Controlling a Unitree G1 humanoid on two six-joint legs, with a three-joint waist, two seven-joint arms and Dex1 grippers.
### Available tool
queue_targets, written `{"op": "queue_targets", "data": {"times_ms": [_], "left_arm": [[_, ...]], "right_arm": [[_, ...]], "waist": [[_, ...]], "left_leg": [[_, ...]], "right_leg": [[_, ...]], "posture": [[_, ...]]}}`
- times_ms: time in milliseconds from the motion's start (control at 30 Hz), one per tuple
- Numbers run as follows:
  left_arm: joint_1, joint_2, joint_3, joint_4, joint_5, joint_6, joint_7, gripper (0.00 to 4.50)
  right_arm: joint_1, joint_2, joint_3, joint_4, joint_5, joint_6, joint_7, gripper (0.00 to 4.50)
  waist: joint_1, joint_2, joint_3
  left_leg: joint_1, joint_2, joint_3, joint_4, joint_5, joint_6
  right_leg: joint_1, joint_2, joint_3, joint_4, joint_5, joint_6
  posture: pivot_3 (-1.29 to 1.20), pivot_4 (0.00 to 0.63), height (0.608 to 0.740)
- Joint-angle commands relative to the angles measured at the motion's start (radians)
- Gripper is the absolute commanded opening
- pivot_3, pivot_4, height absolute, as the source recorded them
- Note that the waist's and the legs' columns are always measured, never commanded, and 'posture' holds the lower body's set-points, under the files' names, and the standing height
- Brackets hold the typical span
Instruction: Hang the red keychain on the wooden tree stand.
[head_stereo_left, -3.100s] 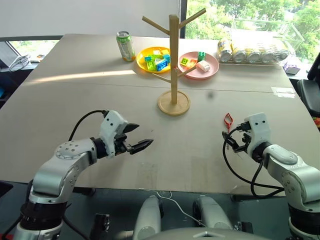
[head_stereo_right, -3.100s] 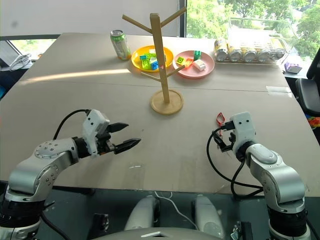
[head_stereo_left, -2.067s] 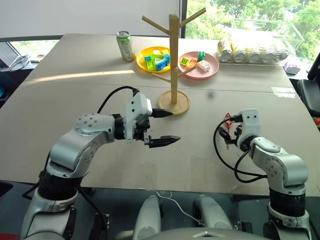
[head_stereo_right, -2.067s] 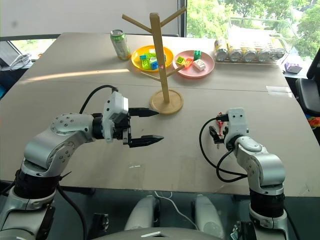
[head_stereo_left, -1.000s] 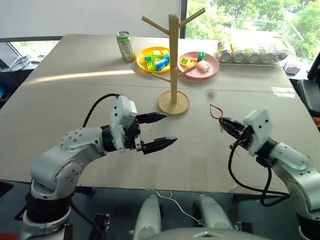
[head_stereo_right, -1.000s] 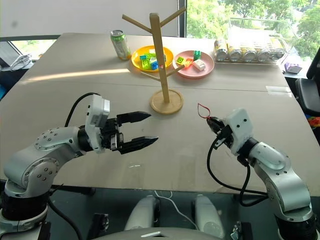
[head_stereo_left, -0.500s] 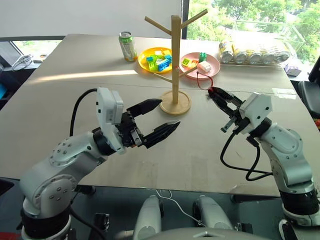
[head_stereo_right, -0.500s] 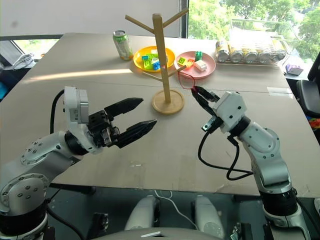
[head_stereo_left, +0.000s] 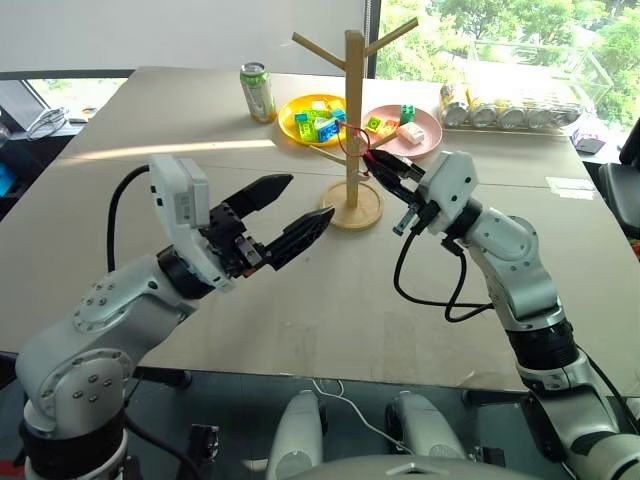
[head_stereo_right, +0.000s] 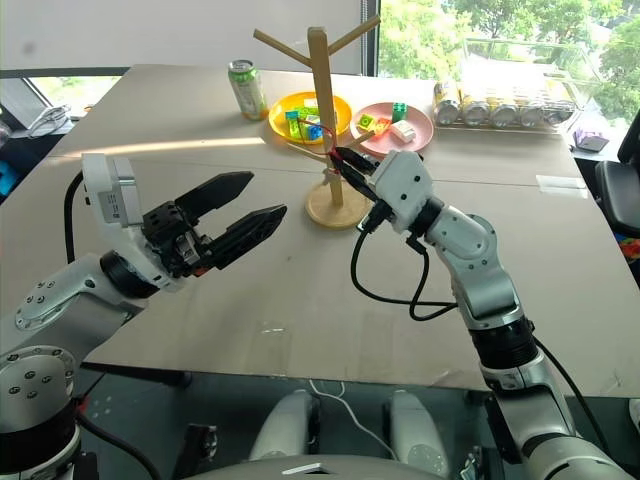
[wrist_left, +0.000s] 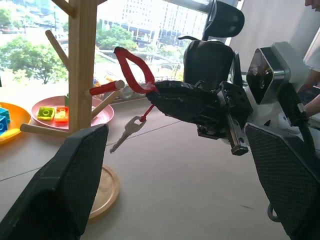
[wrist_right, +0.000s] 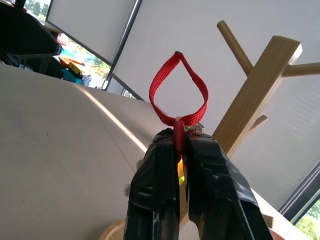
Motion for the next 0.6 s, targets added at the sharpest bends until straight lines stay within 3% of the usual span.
{"op": "queue_targets", "data": {"times_ms": [33, 600], "left_arm": [[0.007, 0.013, 0.011, -0.025, 0.009, -0.036, 0.002, 4.5], [-0.003, 0.007, -0.027, -0.02, 0.04, -0.068, 0.013, 4.5]], "right_arm": [[-0.026, 0.0, -0.017, 0.017, -0.021, -0.006, -0.018, 0.09], [-0.074, -0.015, -0.02, 0.119, -0.062, -0.001, -0.027, 0.09]], "waist": [[0.0, 0.0, 0.0], [-0.003, 0.0, 0.0]], "left_leg": [[0.0, 0.0, 0.0, 0.0, 0.0, 0.0], [0.0, 0.0, 0.0, 0.0, 0.0, 0.0]], "right_leg": [[0.0, 0.0, 0.0, 0.0, 0.0, 0.0], [0.0, 0.0, 0.0, 0.0, 0.0, 0.0]], "posture": [[0.0, 0.15, 0.74], [0.0, 0.15, 0.74]]}}
